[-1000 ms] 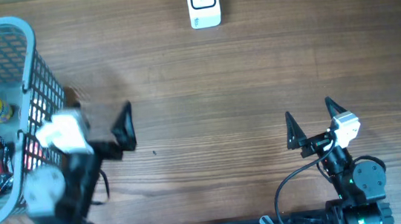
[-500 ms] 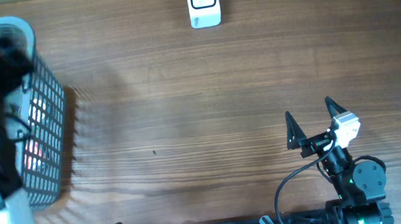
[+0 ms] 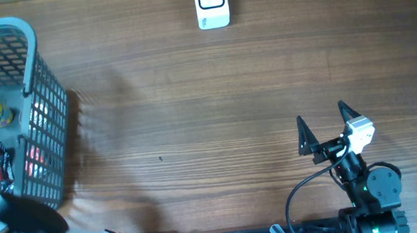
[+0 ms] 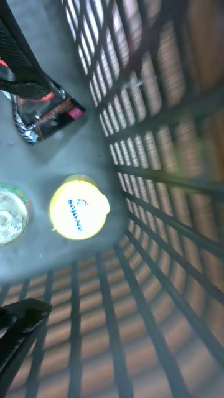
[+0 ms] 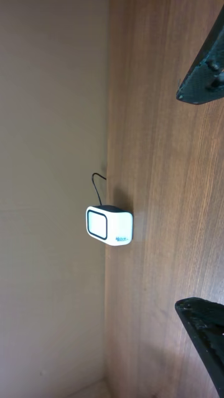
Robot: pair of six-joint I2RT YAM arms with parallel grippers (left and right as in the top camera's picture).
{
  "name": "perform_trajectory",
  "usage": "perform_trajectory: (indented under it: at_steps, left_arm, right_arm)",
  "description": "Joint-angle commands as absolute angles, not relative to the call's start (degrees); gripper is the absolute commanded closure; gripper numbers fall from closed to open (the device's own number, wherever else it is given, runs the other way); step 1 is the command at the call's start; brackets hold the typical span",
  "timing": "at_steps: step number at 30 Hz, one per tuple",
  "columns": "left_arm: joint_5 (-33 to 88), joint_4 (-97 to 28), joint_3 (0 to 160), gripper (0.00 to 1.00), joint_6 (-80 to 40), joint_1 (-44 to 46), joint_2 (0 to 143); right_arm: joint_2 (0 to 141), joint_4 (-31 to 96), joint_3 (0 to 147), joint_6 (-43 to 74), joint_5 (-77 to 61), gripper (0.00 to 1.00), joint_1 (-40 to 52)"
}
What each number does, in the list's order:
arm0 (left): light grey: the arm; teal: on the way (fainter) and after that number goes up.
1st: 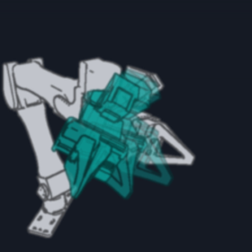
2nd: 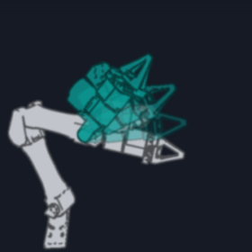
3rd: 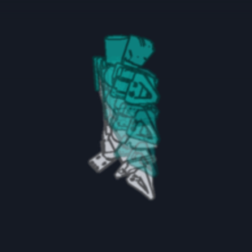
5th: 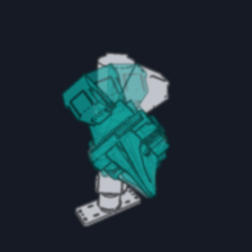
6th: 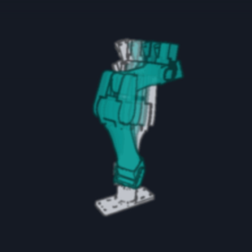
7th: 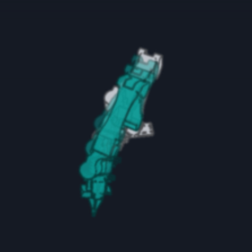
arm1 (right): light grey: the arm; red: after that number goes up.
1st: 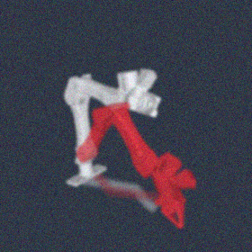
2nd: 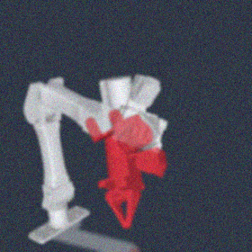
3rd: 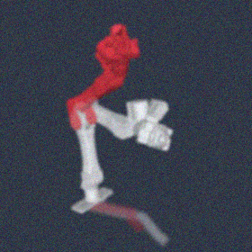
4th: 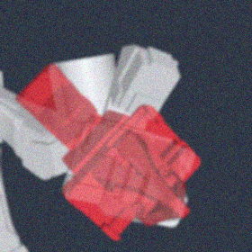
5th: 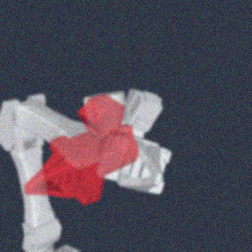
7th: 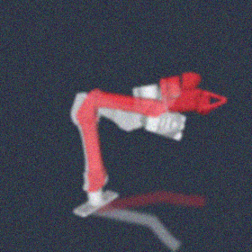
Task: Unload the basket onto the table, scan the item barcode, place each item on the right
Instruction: 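Reach the left gripper into the basket and grasp the yellow Mentos bottle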
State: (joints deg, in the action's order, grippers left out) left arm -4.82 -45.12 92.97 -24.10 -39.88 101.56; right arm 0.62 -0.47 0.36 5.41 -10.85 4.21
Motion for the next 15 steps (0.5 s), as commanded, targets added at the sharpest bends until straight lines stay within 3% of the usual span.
perform_trajectory:
  at_steps: [1, 15]
  left_arm:
    - [-6.55, -42.46, 93.54, 0.0, -22.72, -38.44, 107.98]
    - [-6.48, -35.03, 93.54, 0.0, -22.74, -38.35, 119.98]
  right_arm:
    - [0.25, -0.75, 0.3, 6.37, -10.28, 0.0, 4.54]
    - [0.27, -0.75, 0.3, 6.39, -10.28, 0.0, 4.54]
